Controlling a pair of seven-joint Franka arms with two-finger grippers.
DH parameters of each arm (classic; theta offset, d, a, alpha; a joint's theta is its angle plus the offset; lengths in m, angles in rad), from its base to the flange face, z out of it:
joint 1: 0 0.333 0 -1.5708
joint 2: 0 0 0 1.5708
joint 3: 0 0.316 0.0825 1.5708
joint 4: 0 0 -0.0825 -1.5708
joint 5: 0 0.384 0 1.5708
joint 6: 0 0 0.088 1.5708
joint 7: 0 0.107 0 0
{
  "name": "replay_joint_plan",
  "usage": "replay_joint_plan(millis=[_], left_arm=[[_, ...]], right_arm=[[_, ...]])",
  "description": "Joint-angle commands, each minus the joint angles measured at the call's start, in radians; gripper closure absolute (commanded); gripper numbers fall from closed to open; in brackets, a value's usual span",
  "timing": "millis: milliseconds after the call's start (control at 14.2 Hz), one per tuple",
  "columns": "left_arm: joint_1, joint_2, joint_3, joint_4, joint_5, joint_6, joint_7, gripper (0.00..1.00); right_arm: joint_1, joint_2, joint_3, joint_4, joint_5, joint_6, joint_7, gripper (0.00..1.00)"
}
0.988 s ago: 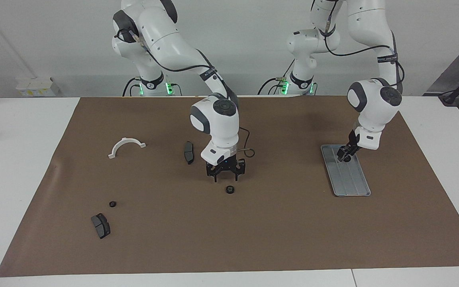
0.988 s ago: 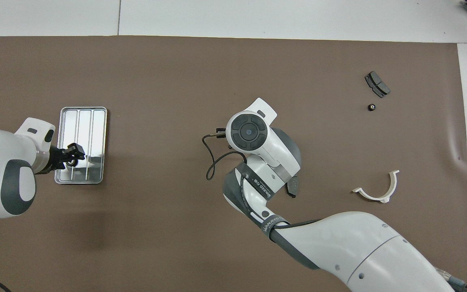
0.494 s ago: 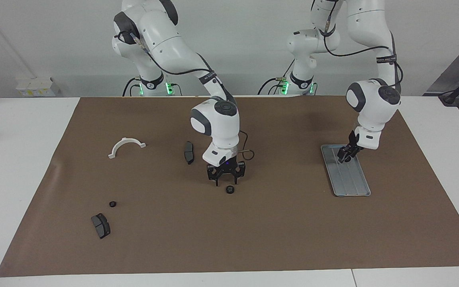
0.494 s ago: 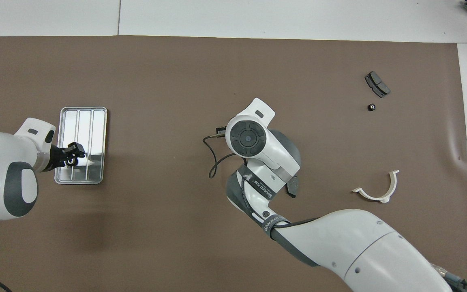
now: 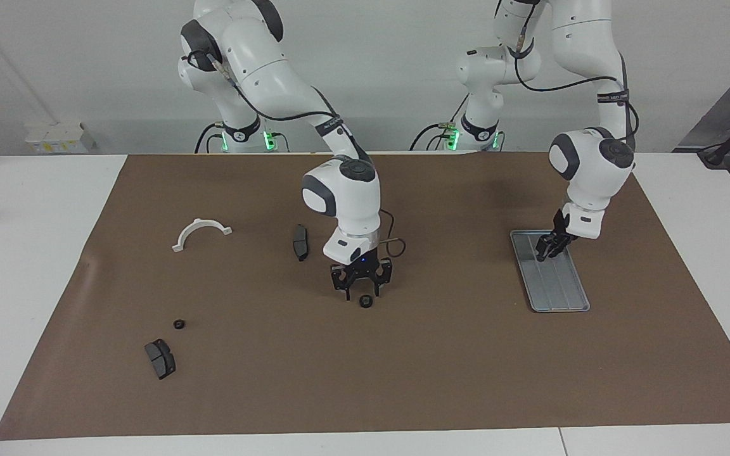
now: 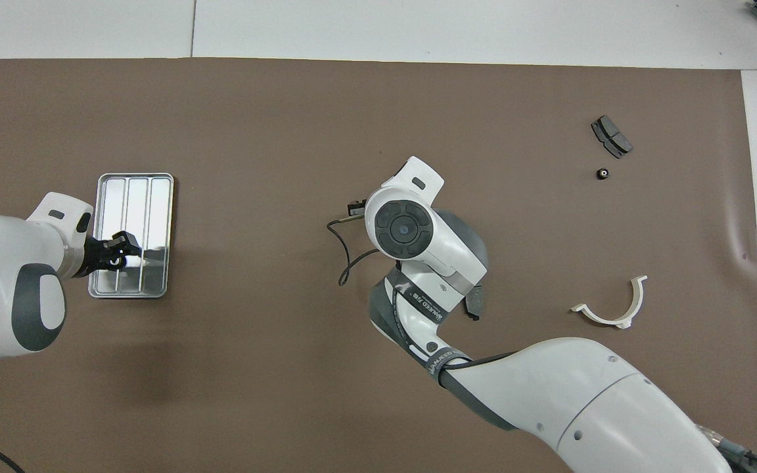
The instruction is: Place bearing gear from tray to pile
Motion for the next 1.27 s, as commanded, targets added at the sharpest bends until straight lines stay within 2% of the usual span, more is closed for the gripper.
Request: replay_joint_plan(millis=[0,212,494,706,988,1200], left_arm=[[0.003,0.005,-0.002,-0.014,-0.008,0.035,0.057,0.99],[-0.009,0.009,-0.002,0.033,-0.008,-0.001,0.069,1.0],[-0.057,0.0,-0.003,0.212,-0.006,-0.19,0.068,1.0],[-0.094,-0.003,-0.011,0.312,-0.008,-0.27,0.056,1.0],[-0.178,0.001,-0.013,0.438,-0.008,-0.402,-0.078,1.0],[-0.242,0.009,-0.013,0.507,-0.009,-0.431,-0.156,1.0]], right_arm=[[-0.004,0.003,0.006,-0.009,-0.03,0.045,0.01,0.28],[-0.007,0.005,0.006,-0.011,-0.034,0.057,0.008,0.3],[-0.016,0.01,0.006,-0.025,-0.07,0.059,0.007,0.4],[-0.016,0.01,0.006,-0.025,-0.071,0.059,0.007,0.53],[-0.015,0.01,0.006,-0.025,-0.07,0.059,0.017,0.8],[-0.019,0.008,0.006,-0.023,-0.07,0.059,0.017,0.89]])
